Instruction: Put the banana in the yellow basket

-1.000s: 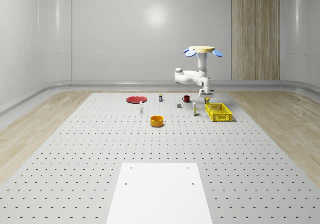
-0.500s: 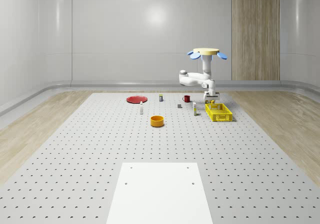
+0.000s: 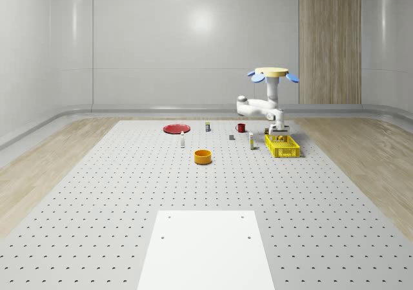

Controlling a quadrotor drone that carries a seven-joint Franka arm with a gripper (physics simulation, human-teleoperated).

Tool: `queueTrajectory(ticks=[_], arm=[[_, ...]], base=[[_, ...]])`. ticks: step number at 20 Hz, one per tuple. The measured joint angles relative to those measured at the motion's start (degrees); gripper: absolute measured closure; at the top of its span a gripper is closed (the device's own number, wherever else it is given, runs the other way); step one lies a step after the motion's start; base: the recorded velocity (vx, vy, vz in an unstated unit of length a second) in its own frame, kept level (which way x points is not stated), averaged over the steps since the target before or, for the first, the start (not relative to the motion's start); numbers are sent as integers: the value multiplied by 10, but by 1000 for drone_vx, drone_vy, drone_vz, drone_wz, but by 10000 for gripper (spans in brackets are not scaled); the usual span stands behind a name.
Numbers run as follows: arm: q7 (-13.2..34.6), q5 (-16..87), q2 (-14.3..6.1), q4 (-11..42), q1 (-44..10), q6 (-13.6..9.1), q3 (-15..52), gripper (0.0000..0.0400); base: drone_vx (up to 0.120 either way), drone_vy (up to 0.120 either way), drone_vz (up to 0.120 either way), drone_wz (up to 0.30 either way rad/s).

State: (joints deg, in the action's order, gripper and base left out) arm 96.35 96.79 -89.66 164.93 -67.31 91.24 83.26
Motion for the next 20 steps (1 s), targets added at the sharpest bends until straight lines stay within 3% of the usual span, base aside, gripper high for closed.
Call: queueTrajectory(ticks=[4, 6, 17, 18, 19, 20], arm=[[0, 0, -1, 0, 0, 1, 0, 208], [0, -1, -2, 0, 0, 2, 0, 208], [1, 64, -5, -10, -8, 25, -68, 208], [-21, 83, -6, -13, -8, 53, -79, 208], [-46, 94, -8, -18, 7, 64, -94, 208], [-40, 98, -8, -19, 5, 61, -100, 208]], base=[[0, 120, -110, 0], [0, 120, 0, 0], [0, 0, 0, 0], [0, 0, 0, 0], [0, 0, 0, 0], [0, 0, 0, 0]])
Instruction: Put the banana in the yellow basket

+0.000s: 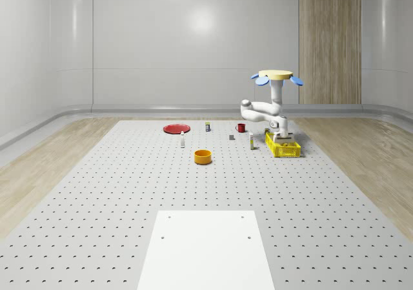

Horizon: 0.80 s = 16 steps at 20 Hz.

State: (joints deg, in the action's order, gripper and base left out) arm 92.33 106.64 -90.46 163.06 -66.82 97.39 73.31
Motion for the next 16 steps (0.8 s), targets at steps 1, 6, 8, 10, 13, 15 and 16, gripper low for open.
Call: queueTrajectory(ticks=[1, 6, 8, 10, 13, 15, 16], arm=[[8, 5, 0, -1, -4, -3, -5, 208], [2, 18, 15, -6, -1, -19, -22, 84], [12, 12, 17, -4, -4, -26, -17, 51], [20, 2, 18, 0, -5, -33, -6, 31], [37, -21, 19, 6, -4, -43, 18, 14], [40, -38, 20, 10, -3, -51, 36, 9], [42, -47, 20, 12, -3, -54, 46, 7]], base=[[0, 0, 0, 0], [0, 0, 0, 0], [0, 0, 0, 0], [0, 0, 0, 0], [0, 0, 0, 0], [0, 0, 0, 0], [0, 0, 0, 0]])
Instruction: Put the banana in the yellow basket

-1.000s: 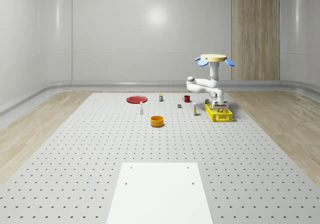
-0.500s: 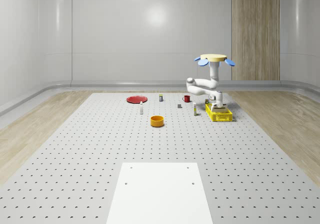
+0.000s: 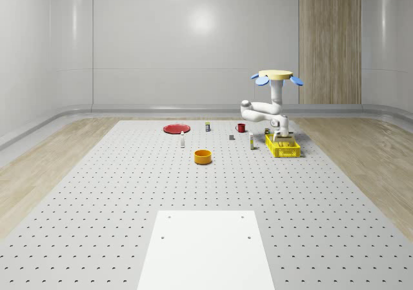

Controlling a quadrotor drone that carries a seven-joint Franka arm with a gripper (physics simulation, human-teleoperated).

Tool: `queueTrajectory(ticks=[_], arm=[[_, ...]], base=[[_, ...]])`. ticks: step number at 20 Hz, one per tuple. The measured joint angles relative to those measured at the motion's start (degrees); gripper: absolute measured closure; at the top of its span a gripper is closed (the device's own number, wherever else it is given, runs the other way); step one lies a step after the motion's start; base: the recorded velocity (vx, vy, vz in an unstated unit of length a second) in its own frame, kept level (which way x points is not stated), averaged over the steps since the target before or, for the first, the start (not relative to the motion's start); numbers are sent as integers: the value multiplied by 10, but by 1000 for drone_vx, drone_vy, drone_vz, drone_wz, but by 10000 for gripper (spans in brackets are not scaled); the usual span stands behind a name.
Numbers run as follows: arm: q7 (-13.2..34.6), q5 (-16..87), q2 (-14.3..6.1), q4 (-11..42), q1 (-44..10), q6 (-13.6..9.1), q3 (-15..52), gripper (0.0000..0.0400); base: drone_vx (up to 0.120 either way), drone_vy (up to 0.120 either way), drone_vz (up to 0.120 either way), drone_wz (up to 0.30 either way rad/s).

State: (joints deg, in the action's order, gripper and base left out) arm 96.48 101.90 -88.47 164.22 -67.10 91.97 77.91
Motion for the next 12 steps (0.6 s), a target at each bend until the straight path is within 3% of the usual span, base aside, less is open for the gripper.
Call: queueTrajectory(ticks=[12], arm=[[7, -90, -3, 10, 1, -24, 93, 0]], base=[[0, 0, 0, 0]])
